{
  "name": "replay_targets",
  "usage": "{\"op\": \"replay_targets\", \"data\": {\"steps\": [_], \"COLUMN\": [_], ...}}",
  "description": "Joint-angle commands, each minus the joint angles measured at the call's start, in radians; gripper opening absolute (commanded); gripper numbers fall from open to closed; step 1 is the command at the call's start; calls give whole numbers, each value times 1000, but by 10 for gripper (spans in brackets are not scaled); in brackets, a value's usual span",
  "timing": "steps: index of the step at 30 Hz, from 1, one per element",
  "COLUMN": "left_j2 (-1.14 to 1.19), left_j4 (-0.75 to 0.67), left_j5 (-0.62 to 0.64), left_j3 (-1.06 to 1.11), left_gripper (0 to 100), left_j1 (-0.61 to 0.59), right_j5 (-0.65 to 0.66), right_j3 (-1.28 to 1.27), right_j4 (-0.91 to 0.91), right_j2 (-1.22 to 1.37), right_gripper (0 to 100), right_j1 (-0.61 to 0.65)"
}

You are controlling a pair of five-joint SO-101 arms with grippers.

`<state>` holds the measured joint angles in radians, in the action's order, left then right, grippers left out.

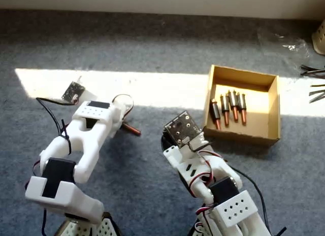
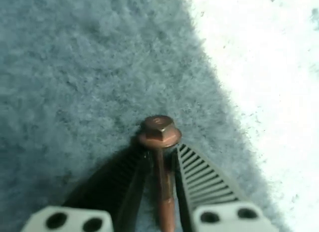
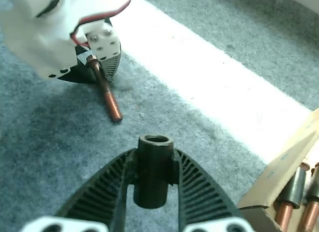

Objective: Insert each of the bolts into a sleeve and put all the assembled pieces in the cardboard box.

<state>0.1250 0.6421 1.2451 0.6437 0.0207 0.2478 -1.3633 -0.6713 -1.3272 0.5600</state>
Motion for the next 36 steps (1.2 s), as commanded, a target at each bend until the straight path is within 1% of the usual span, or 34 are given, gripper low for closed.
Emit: {"op": "replay_targets", "data": {"steps": [1,3,6,9,11,15,21,23,24,25,29,36], "left_j2": [65,68,65,71,71,71,73,73,73,73,74,74], "left_j4": [100,210,364,489,549,614,617,614,615,618,614,612], "left_j5": [-91,-164,-318,-493,-597,-796,-1172,-1272,-1290,-1272,-1099,-967], "left_j3": [-91,-151,-237,-312,-341,-369,-366,-364,-363,-363,-335,-308], "left_gripper": [74,76,77,77,77,77,74,74,74,74,76,77], "left_j1": [-13,-13,-13,-15,-15,-16,-21,-21,-21,-21,-21,-21], "right_j5": [12,12,12,12,12,12,12,12,12,12,12,12], "right_j3": [8,8,8,8,8,8,8,8,8,8,8,8], "right_j4": [30,30,30,30,30,30,30,30,30,30,30,30], "right_j2": [-19,-19,-19,-19,-19,-19,-19,-19,-19,-19,-19,-19], "right_gripper": [5,5,5,5,5,5,5,5,5,5,5,5], "right_j1": [-15,-15,-15,-15,-15,-15,-15,-15,-15,-15,-15,-15]}}
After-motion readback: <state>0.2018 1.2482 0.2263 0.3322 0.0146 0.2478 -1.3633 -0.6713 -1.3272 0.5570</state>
